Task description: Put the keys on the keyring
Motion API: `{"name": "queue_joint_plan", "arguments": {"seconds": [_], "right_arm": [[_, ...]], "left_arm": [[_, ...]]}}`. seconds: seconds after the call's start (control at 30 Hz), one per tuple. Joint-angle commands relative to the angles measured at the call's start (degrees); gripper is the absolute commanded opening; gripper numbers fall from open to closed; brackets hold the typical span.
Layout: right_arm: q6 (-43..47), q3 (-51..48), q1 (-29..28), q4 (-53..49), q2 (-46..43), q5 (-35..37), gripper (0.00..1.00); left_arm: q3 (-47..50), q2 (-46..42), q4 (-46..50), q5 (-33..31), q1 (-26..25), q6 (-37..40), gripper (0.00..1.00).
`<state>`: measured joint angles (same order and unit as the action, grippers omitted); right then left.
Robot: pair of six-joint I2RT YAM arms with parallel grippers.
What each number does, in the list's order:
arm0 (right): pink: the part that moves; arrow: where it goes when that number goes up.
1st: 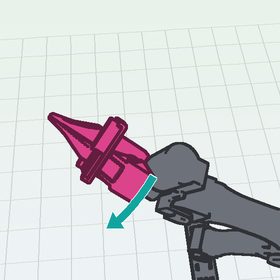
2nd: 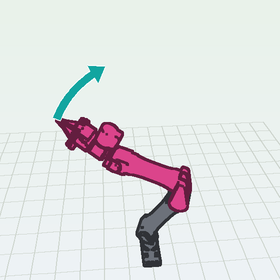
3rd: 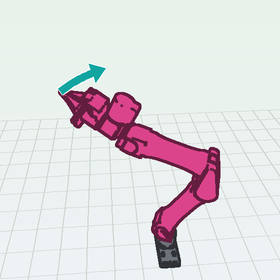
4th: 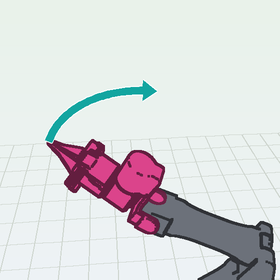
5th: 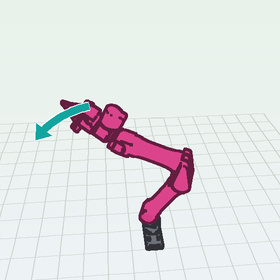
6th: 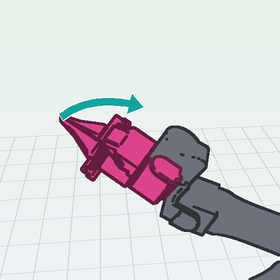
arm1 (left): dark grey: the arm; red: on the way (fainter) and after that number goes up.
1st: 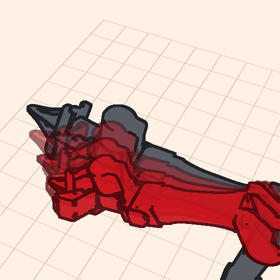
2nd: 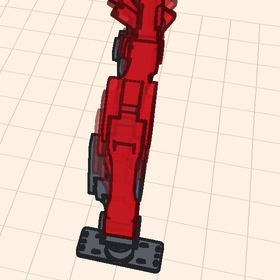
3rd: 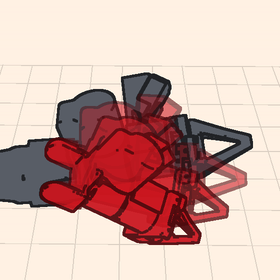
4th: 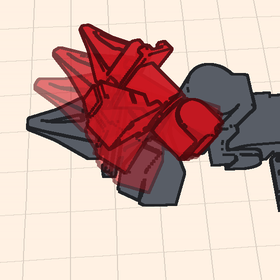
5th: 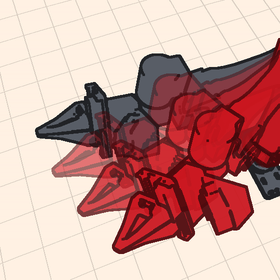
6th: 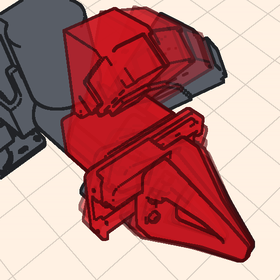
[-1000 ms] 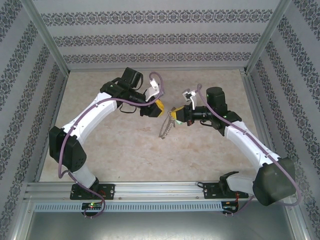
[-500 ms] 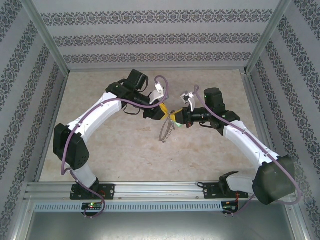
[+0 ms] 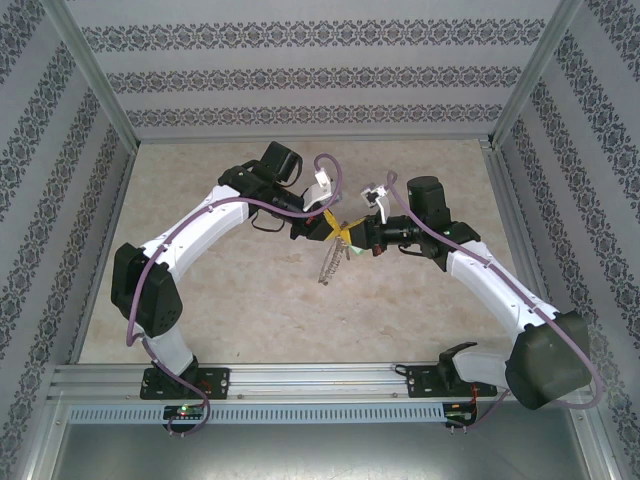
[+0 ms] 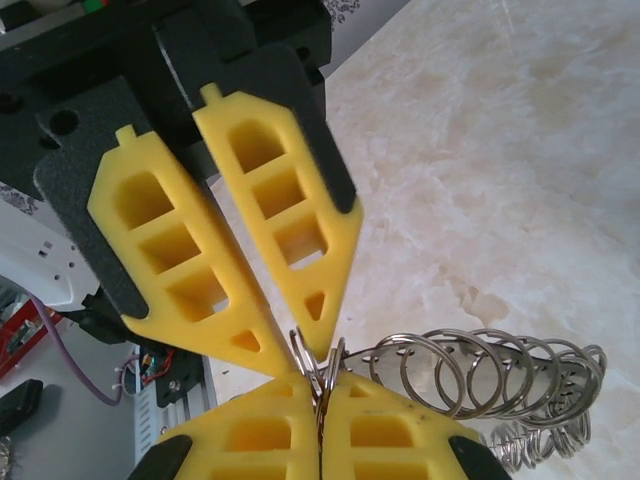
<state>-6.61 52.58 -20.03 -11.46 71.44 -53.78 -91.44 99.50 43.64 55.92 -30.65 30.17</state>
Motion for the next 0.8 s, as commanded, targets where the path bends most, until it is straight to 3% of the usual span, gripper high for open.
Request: {"name": "queue_joint_plan", "arguments": {"seconds": [0.0,0.1,0.23,0.33,0.63,0.77], "right_arm": [[1.38,1.87,-0.67,1.35,0.18,-0.01,0.0],[1.41,1.86,-0.59,1.36,0.19,0.25,0.0],[1.17,1.83,-0.53,1.72,0.06,0.51,0.0],[1.07,1.72,-0.56,1.87,0.02,0.69,0.0],[0.85,1.56,-0.55,2.33,-0.07,0.96,0.0],[0.58,1.49,-0.54,2.52,0.02,0.86,0.0]], "left_arm": [[-0.4,0.33,0.36,2.71,-0.73,1.6,0.06],[-0.07,0.16,0.5,3.09,-0.83,1.78,0.0],[0.45,-0.01,0.44,3.82,-0.92,1.57,0.0],[0.75,0.12,0.51,4.11,-1.0,1.51,0.06],[1.53,0.58,0.1,4.09,-1.41,1.13,0.12],[1.57,0.85,-0.31,4.54,-1.54,1.08,0.01]]}}
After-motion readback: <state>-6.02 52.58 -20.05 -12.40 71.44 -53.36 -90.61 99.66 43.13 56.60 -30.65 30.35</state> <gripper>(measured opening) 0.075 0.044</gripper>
